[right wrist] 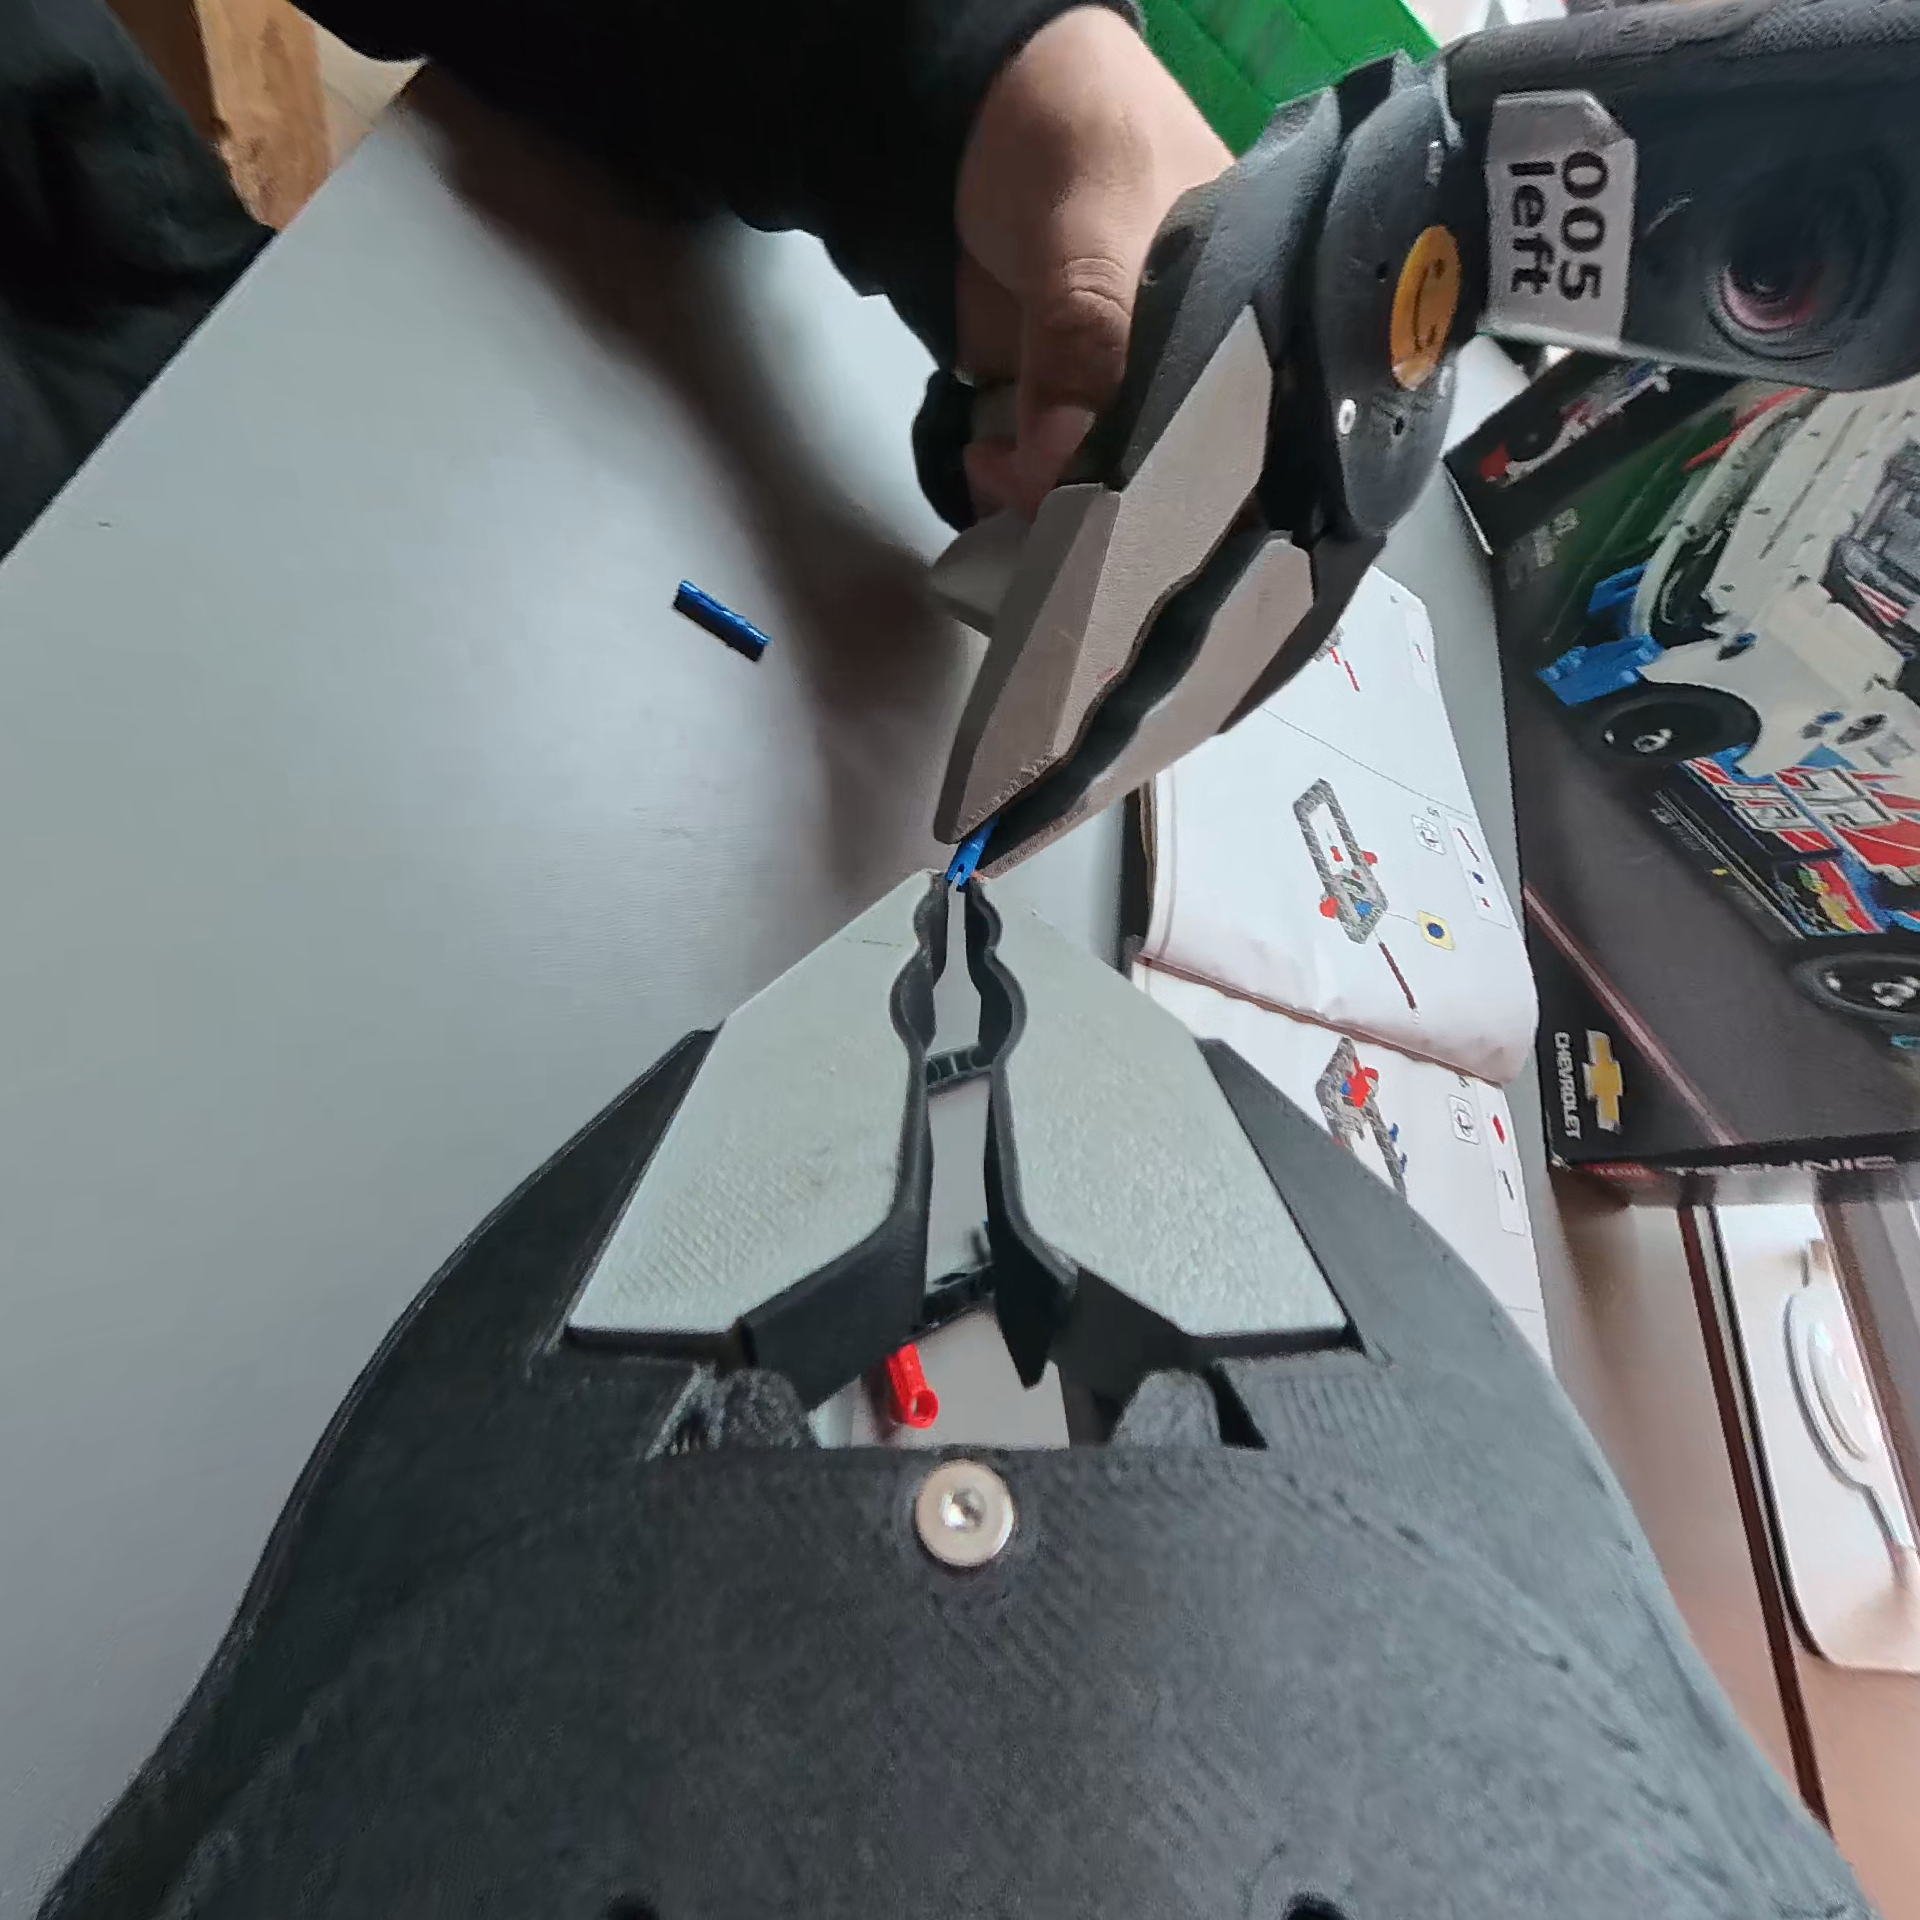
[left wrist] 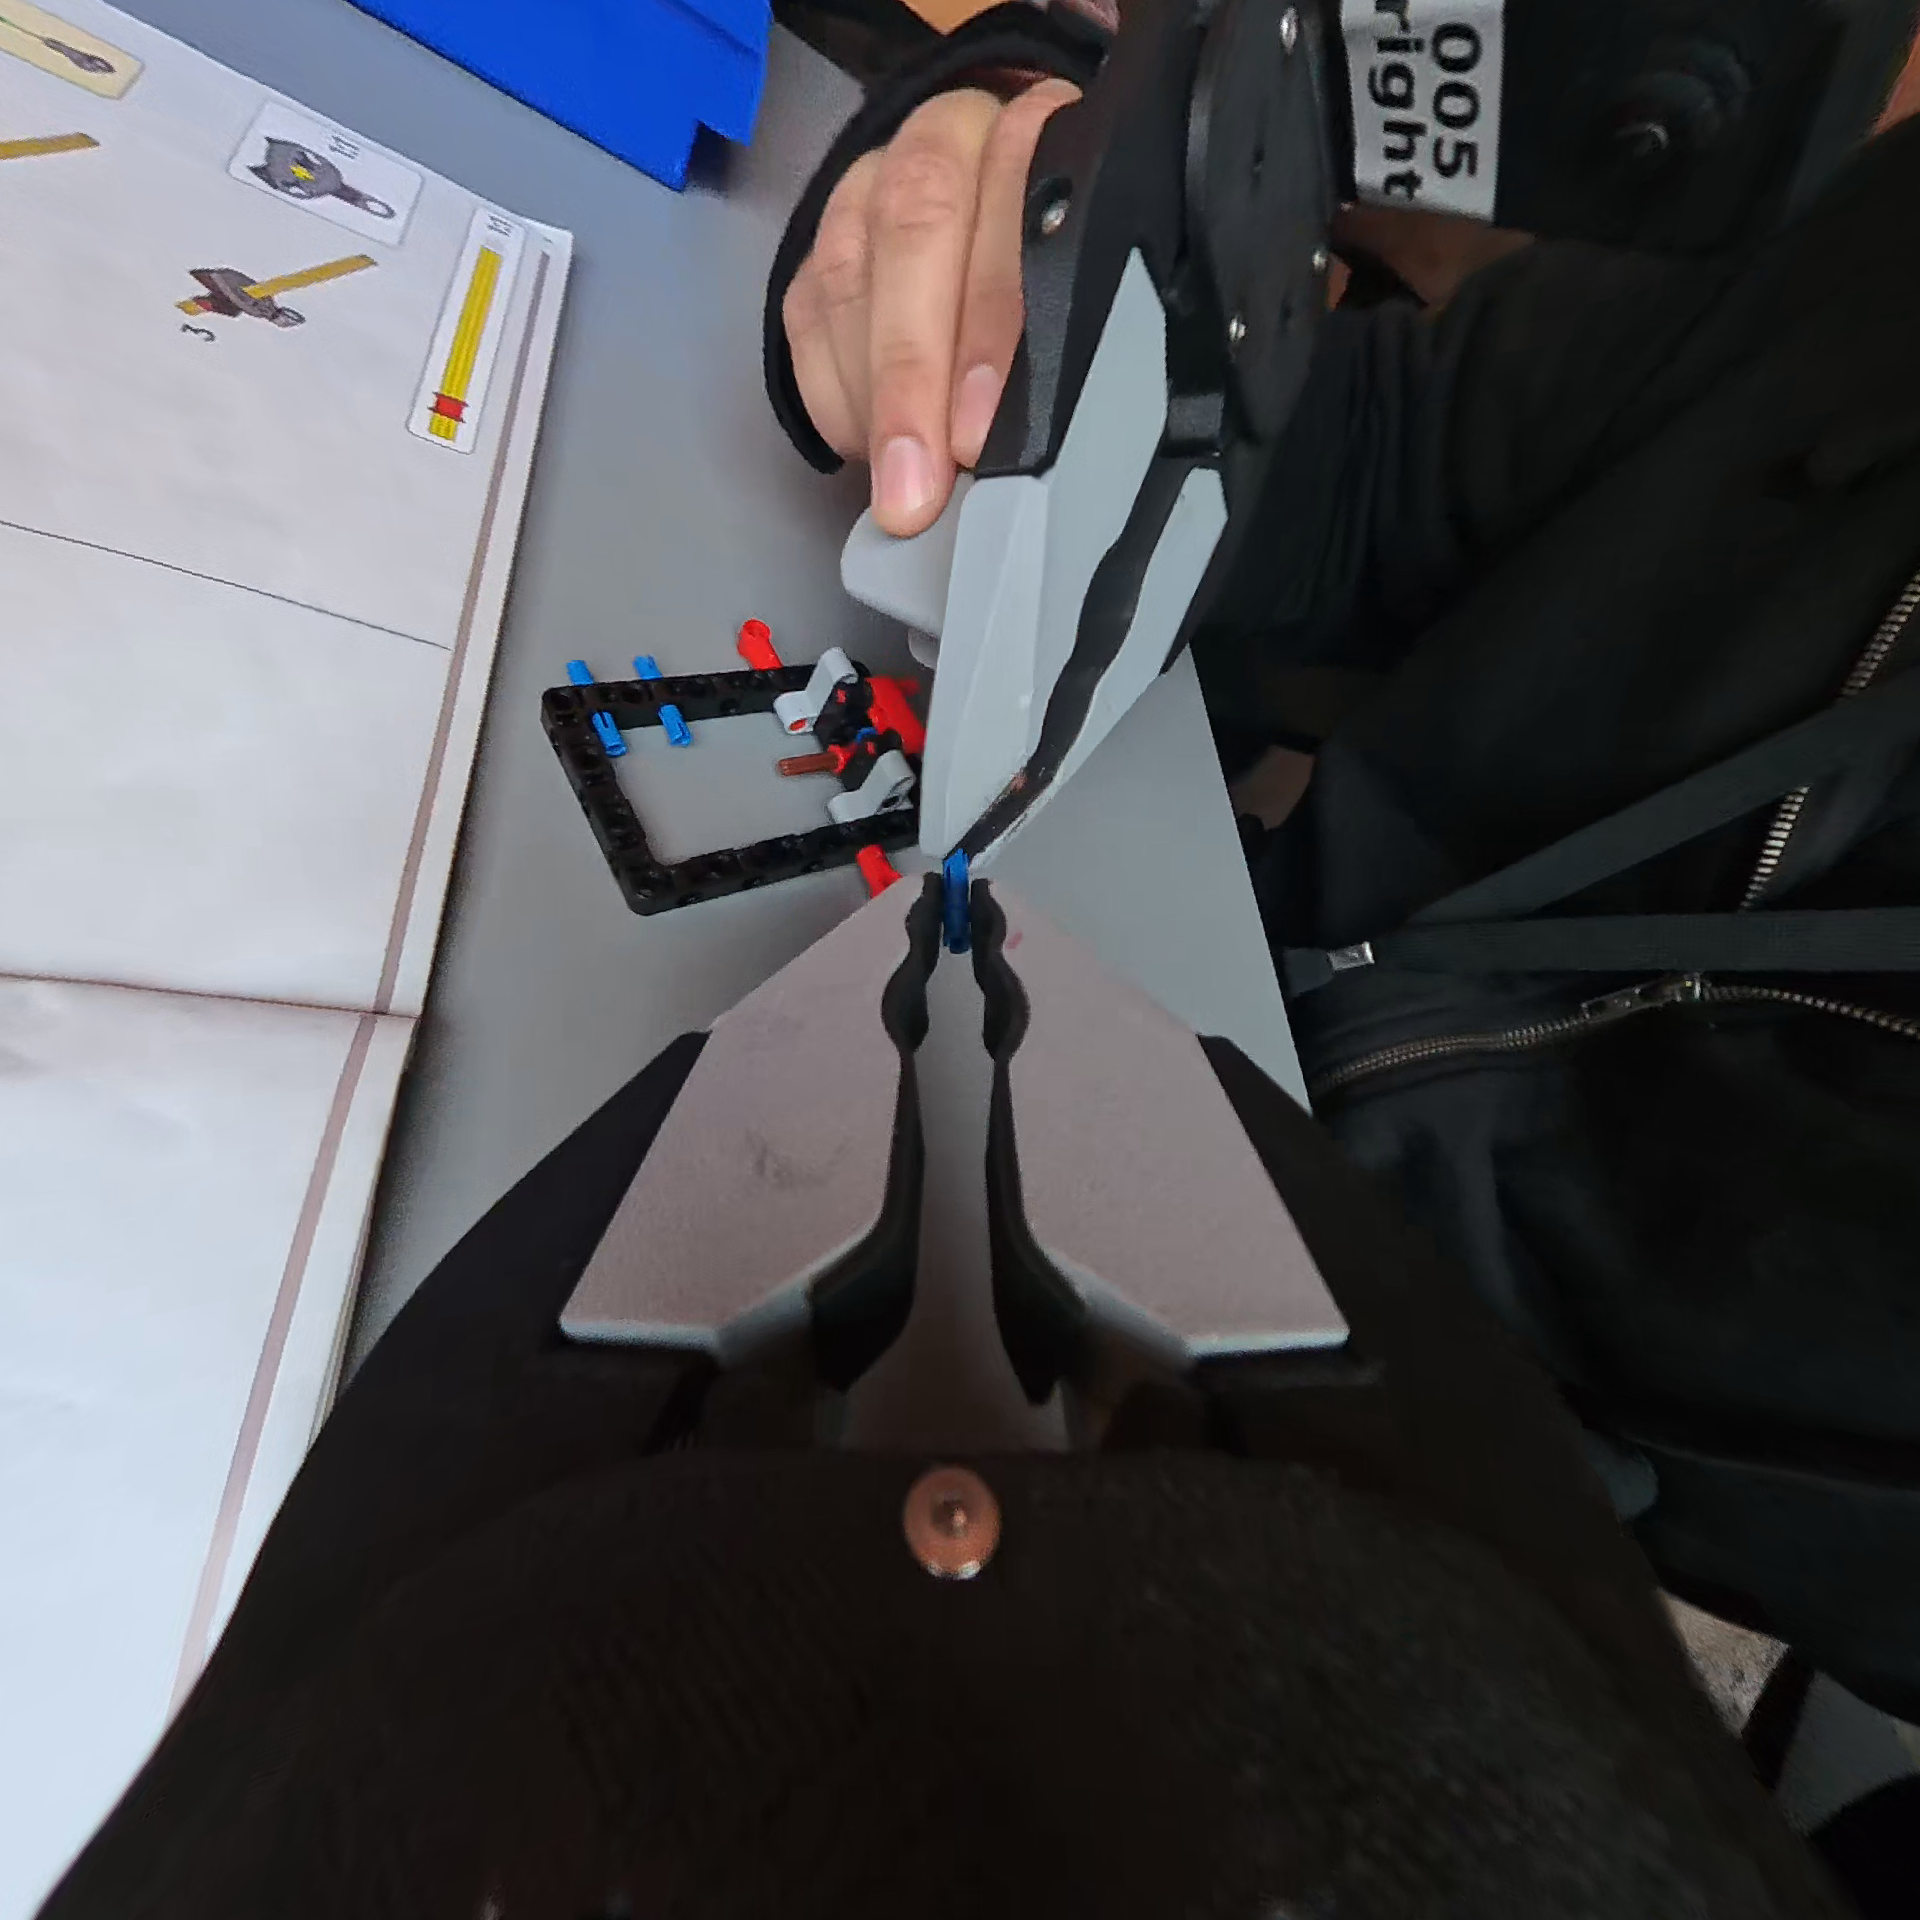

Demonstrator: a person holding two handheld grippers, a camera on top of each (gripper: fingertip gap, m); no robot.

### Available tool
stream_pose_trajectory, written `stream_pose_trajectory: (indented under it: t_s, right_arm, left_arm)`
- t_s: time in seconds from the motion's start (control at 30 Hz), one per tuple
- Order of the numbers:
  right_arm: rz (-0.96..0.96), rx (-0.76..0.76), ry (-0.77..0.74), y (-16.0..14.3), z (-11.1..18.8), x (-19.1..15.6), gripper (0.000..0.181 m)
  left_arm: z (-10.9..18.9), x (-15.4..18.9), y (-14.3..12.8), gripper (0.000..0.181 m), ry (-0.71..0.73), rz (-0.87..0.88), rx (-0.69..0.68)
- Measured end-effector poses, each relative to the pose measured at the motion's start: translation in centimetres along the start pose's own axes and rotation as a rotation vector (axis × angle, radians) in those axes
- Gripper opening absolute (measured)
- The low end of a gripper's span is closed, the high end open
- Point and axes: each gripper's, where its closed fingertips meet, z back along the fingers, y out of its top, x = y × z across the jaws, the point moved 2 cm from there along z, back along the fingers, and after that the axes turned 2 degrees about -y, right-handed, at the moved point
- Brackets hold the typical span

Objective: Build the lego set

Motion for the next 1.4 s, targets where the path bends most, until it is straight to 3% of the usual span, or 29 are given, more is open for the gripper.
stream_pose_trajectory:
  t_s: [0.23, 0.6, 1.4]
  right_arm:
    - [-0.044, 0.008, -0.087, -0.1, 0.4, 1.5, 0.0]
    - [-0.094, -0.019, -0.116, -0.4, 0.3, 2.1, 0.0]
    - [0.105, -0.168, -0.143, -0.9, -0.1, 1.3, 0.0]
  left_arm:
    - [0.5, -0.6, 1.2, 0.003, 0.056, -0.027, 0.092]
    - [0.7, -1.0, 1.3, 0.003, 0.11, -0.046, 0.094]
    - [0.0, -1.3, 0.3, 0.003, 0.153, -0.046, 0.019]
